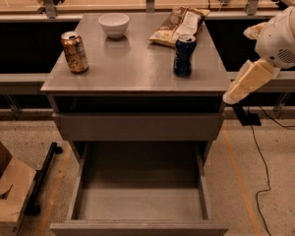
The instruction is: Place pepsi can into middle drawer
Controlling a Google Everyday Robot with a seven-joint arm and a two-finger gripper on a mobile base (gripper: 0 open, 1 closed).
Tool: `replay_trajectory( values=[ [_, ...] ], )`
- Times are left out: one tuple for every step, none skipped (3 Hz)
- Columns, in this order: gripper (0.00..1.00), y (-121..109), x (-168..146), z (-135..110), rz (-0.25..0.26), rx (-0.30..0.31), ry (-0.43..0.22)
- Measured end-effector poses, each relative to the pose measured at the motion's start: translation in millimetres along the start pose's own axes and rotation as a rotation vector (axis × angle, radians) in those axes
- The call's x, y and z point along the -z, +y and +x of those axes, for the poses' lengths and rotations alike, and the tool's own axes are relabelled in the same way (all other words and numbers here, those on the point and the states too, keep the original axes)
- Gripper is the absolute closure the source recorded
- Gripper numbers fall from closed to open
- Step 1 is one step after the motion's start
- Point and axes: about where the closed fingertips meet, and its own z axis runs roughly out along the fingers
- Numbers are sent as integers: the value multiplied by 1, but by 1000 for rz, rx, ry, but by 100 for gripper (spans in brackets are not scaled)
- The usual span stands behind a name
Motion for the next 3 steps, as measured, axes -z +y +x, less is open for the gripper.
replay_trajectory(
  values=[
    [0, -34, -25, -18, 92, -44, -94],
    [0, -61, -56, -28, 120, -66, -166],
    [0, -83, -96, -41, 95, -91, -255]
  ],
)
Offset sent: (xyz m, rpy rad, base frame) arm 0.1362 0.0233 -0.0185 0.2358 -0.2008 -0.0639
